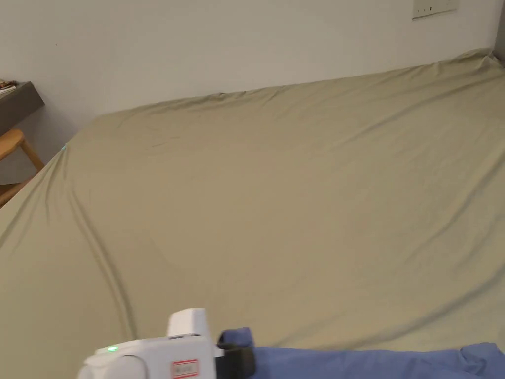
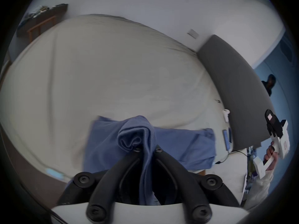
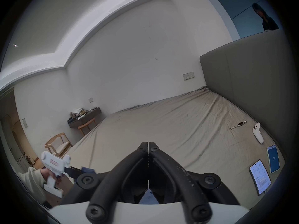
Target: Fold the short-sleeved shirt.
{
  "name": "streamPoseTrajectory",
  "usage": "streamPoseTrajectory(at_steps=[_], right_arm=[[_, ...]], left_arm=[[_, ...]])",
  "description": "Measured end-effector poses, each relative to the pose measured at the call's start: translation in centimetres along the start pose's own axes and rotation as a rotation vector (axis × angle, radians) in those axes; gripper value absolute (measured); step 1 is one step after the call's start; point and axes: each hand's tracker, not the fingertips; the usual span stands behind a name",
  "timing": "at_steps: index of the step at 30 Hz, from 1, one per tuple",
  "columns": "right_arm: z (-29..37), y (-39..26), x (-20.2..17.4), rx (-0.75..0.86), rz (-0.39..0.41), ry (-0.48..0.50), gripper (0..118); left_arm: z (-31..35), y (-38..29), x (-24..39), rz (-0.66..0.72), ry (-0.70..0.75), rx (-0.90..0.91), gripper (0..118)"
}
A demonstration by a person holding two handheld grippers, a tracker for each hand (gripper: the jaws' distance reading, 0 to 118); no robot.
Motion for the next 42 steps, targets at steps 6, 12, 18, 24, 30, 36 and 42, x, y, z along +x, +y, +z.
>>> streamPoseTrajectory(at_steps=[6, 12, 18, 24, 30, 36, 42], right_arm=[[2.5, 0.1, 1.0, 0.008, 0.024, -0.011, 0], [3.4, -0.6, 2.7, -0.002, 0.0, -0.048, 0], [3.0, -1.4, 4.3, -0.022, -0.027, -0.073, 0], [2.5, -2.1, 4.8, -0.046, -0.054, -0.093, 0], [2.6, -2.6, 5.2, -0.072, -0.063, -0.122, 0], [2.8, -2.6, 5.0, -0.078, -0.057, -0.125, 0], [1.8, -2.5, 4.9, -0.068, -0.064, -0.097, 0]], left_arm=[[-7.3, -2.0, 6.2, -0.032, -0.098, -0.092, 7], [-7.5, -2.7, 2.6, 0.116, -0.203, -0.124, 109], [-4.6, -1.3, 0.0, 0.135, -0.197, -0.007, 86], [-11.9, -3.5, 3.3, -0.01, -0.238, -0.16, 3], [-18.9, -6.2, 6.3, -0.021, -0.17, -0.256, 0], [-16.0, -6.1, 10.1, -0.042, -0.43, -0.266, 0], [-7.5, -3.4, 5.6, -0.016, -0.425, -0.097, 0]])
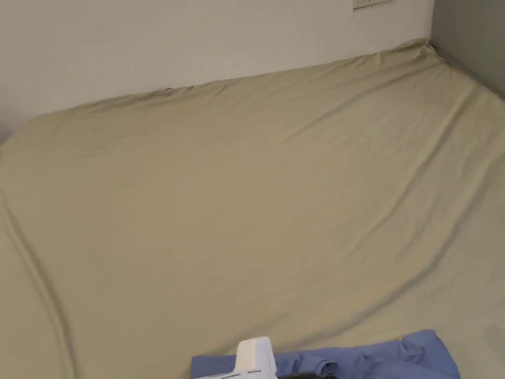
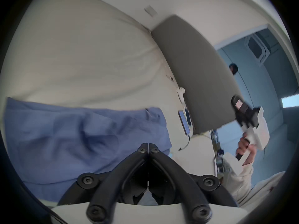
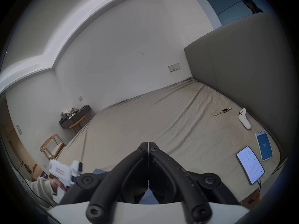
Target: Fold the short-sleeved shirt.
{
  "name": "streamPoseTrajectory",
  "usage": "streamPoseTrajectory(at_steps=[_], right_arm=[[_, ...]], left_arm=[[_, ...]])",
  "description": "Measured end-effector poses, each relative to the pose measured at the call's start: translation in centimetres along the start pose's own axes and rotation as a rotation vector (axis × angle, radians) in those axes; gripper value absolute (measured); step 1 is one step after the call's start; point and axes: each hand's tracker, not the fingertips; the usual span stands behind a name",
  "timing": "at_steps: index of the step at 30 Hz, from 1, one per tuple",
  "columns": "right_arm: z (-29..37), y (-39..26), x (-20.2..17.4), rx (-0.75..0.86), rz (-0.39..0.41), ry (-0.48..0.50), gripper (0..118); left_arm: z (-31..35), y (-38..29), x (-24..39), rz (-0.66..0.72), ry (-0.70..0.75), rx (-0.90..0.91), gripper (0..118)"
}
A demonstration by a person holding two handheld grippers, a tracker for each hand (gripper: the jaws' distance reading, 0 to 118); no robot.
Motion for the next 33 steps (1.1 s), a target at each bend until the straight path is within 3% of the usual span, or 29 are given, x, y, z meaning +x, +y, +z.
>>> streamPoseTrajectory(at_steps=[6, 11, 12, 13, 15, 16, 20, 21, 22, 23, 24, 27, 33], right_arm=[[-1.1, 0.0, -0.1, -0.001, 0.019, 0.018, 0], [-1.9, -0.3, -0.5, -0.021, 0.035, 0.011, 0], [-2.2, -0.4, -0.7, -0.028, 0.039, 0.006, 0], [-2.4, -0.5, -0.8, -0.033, 0.041, 0.003, 0], [-2.8, -0.7, -1.1, -0.045, 0.044, -0.003, 0], [-3.0, -0.8, -1.3, -0.051, 0.046, -0.003, 0], [-3.7, -1.0, -2.2, -0.071, 0.057, -0.006, 0], [-3.8, -1.1, -2.6, -0.072, 0.058, -0.006, 0], [-3.8, -1.0, -2.7, -0.075, 0.058, -0.002, 0], [-3.9, -1.0, -2.7, -0.077, 0.059, 0.0, 0], [-4.0, -1.0, -3.1, -0.076, 0.06, -0.001, 0], [-4.0, -0.9, -3.2, -0.073, 0.051, 0.005, 0], [-2.9, -0.5, -2.9, -0.051, 0.037, 0.016, 0]], left_arm=[[9.6, 2.8, -10.7, 0.129, 0.247, 0.079, 0], [11.2, 2.7, -17.9, 0.291, 0.153, 0.014, 3], [11.1, 2.5, -18.9, 0.324, 0.123, 0.027, 17], [11.0, 2.4, -19.6, 0.331, 0.122, 0.021, 45], [9.8, 2.0, -20.0, 0.316, 0.128, -0.005, 115], [9.3, 1.8, -20.1, 0.308, 0.143, -0.024, 118], [8.8, 1.5, -21.2, 0.276, 0.106, -0.001, 118], [8.8, 1.5, -21.3, 0.284, 0.097, 0.007, 111], [8.9, 1.6, -21.4, 0.296, 0.098, 0.003, 90], [8.8, 1.6, -20.7, 0.301, 0.099, 0.001, 54], [8.8, 1.5, -20.6, 0.301, 0.097, 0.002, 9], [7.4, 0.5, -19.7, 0.237, 0.217, -0.053, 10], [8.7, 0.6, -17.1, 0.292, 0.205, 0.015, 7]])
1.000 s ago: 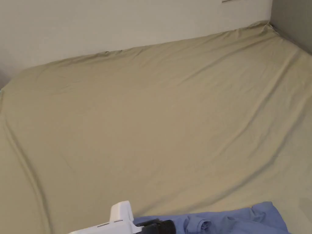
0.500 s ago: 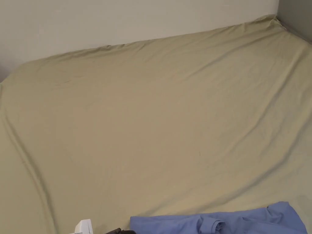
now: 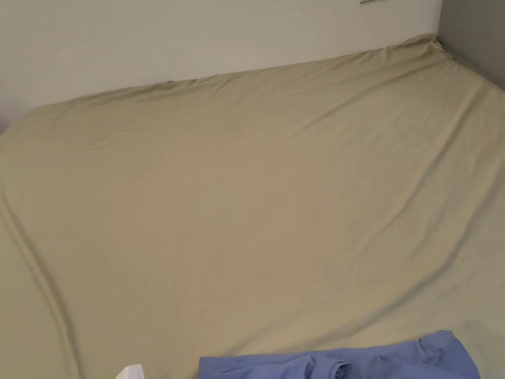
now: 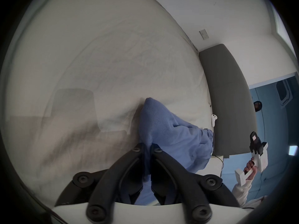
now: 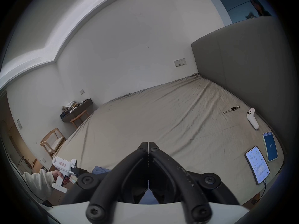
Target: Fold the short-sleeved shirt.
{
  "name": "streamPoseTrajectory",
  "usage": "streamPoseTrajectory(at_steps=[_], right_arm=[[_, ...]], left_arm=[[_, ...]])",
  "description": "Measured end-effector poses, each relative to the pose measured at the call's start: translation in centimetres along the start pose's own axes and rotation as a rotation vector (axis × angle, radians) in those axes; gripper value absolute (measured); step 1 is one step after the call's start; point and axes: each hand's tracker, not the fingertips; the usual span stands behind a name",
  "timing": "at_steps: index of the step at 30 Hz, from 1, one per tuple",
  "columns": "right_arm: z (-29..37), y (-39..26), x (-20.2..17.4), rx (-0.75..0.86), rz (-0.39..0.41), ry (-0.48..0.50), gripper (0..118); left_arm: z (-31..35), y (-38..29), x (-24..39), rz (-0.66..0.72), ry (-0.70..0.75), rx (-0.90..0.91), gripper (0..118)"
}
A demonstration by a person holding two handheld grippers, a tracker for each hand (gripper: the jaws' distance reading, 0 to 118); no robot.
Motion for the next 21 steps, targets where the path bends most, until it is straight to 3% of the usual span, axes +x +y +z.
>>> streamPoseTrajectory(at_steps=[4, 9, 11, 15, 19, 21], right_arm=[[1.6, 0.2, 0.9, 0.029, 0.003, -0.004, 0], [3.7, -0.1, 2.7, 0.061, -0.022, -0.006, 0], [4.6, -0.3, 3.5, 0.072, -0.044, -0.013, 0], [6.7, -0.6, 4.5, 0.087, -0.061, -0.036, 0], [8.3, -0.8, 5.4, 0.098, -0.069, -0.072, 0], [8.8, -1.0, 5.9, 0.104, -0.086, -0.085, 0]], left_arm=[[2.6, -0.7, 5.7, 0.059, 0.081, -0.013, 7], [1.9, -3.3, 17.9, -0.119, 0.013, -0.027, 6], [-0.6, -4.4, 22.6, -0.223, -0.032, -0.053, 6], [-8.6, -6.1, 28.7, -0.264, -0.169, -0.182, 6], [-16.3, -7.8, 31.8, -0.351, -0.13, -0.248, 5], [-19.1, -8.3, 31.6, -0.308, -0.085, -0.276, 5]])
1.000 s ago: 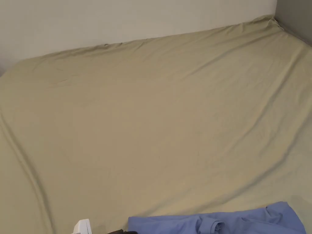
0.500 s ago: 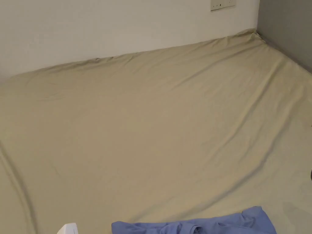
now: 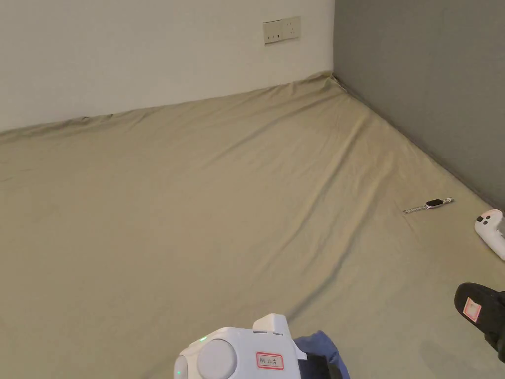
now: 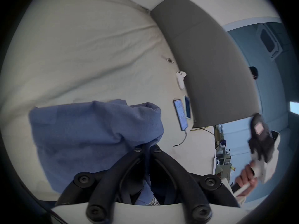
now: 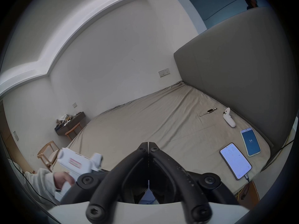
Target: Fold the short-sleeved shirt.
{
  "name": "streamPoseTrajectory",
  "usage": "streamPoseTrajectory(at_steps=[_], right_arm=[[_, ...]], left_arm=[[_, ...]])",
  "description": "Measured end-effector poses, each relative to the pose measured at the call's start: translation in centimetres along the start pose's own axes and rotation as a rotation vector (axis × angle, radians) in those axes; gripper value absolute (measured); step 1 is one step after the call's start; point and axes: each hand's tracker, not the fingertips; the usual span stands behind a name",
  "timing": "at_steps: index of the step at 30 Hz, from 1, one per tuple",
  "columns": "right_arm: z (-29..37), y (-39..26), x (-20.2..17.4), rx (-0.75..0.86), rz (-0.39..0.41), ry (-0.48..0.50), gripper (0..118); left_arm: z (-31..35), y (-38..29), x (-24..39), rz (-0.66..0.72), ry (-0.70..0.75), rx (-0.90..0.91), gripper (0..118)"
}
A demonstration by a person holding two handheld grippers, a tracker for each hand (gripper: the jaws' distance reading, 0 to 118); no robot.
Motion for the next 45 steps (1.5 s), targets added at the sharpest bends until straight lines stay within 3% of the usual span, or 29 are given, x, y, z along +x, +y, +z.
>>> streamPoseTrajectory(at_steps=[5, 6, 8, 9, 10, 13, 14, 16, 17, 19, 21, 22, 24, 27, 30, 32, 35, 37, 38, 41, 42, 43, 45], right_arm=[[-0.1, -0.4, 0.8, -0.01, -0.012, -0.018, 0], [-0.2, -0.5, 1.0, -0.011, -0.012, -0.019, 0], [-0.3, -0.5, 1.3, -0.011, -0.009, -0.028, 0], [-0.3, -0.6, 1.5, -0.004, -0.018, -0.039, 0], [-0.3, -0.7, 2.0, 0.0, -0.032, -0.042, 0], [-0.1, -0.8, 2.8, 0.0, -0.062, -0.055, 0], [0.1, -0.8, 2.9, -0.005, -0.061, -0.062, 0], [0.4, -0.9, 3.0, -0.01, -0.054, -0.078, 0], [0.6, -0.9, 3.1, -0.012, -0.055, -0.083, 0], [0.9, -1.0, 3.1, -0.016, -0.055, -0.101, 0], [1.4, -1.1, 3.0, -0.017, -0.055, -0.112, 0], [1.5, -1.4, 3.5, -0.019, -0.06, -0.113, 0], [1.4, -1.7, 3.7, -0.041, -0.059, -0.108, 0], [0.0, -2.3, 3.5, -0.105, -0.038, -0.087, 0], [-4.0, -3.4, 3.5, -0.231, -0.07, 0.068, 0], [-8.9, -4.8, 3.1, -0.376, -0.107, 0.244, 0], [-17.3, -8.1, 2.9, -0.566, -0.252, 0.458, 0], [-22.2, -10.2, 3.0, -0.74, -0.336, 0.565, 0], [-24.4, -11.2, 3.4, -0.825, -0.339, 0.531, 0], [-27.6, -12.8, 5.6, -0.974, -0.277, 0.294, 0], [-27.9, -13.2, 6.0, -1.0, -0.286, 0.309, 1], [-27.8, -13.2, 6.6, -0.958, -0.351, 0.417, 1], [-27.3, -12.9, 6.6, -0.962, -0.319, 0.383, 2]], left_arm=[[0.8, -1.1, -2.3, 0.074, -0.076, 0.014, 10], [1.5, -1.1, -3.0, 0.078, -0.111, 0.007, 26], [2.3, -1.4, -4.1, 0.11, -0.103, -0.006, 101], [3.5, -1.7, -4.8, 0.126, -0.057, 0.026, 118], [3.6, -1.2, -5.2, 0.166, -0.157, 0.083, 117], [2.6, -0.3, -7.0, 0.188, -0.165, 0.072, 115], [1.7, -0.1, -7.2, 0.182, -0.178, 0.061, 103], [-0.9, 0.0, -6.8, 0.103, -0.214, -0.02, 32], [-3.3, -0.8, -5.8, 0.076, -0.192, -0.068, 13], [-6.5, -1.0, -6.2, 0.102, -0.144, -0.09, 12], [-9.6, -1.3, -6.2, 0.126, -0.116, -0.053, 0], [-10.5, -1.3, -6.1, 0.13, -0.124, -0.047, 0], [-11.6, -1.0, -4.8, 0.148, -0.23, -0.066, 0], [-7.5, -1.5, -2.0, 0.077, -0.301, -0.103, 0], [-1.6, 0.1, -5.1, 0.041, -0.322, 0.004, 0], [4.2, 0.9, -8.2, 0.027, -0.252, 0.125, 0], [11.7, -0.3, -12.3, 0.108, -0.112, 0.266, 0], [15.8, -1.3, -15.1, 0.163, -0.106, 0.308, 0], [17.7, -1.9, -16.0, 0.147, -0.09, 0.306, 0], [20.7, -4.0, -17.0, 0.119, 0.005, 0.299, 0], [21.0, -4.4, -17.4, 0.128, 0.0, 0.291, 0], [21.2, -5.1, -17.9, 0.153, -0.024, 0.298, 0], [20.0, -5.7, -18.2, 0.207, -0.107, 0.271, 0]])
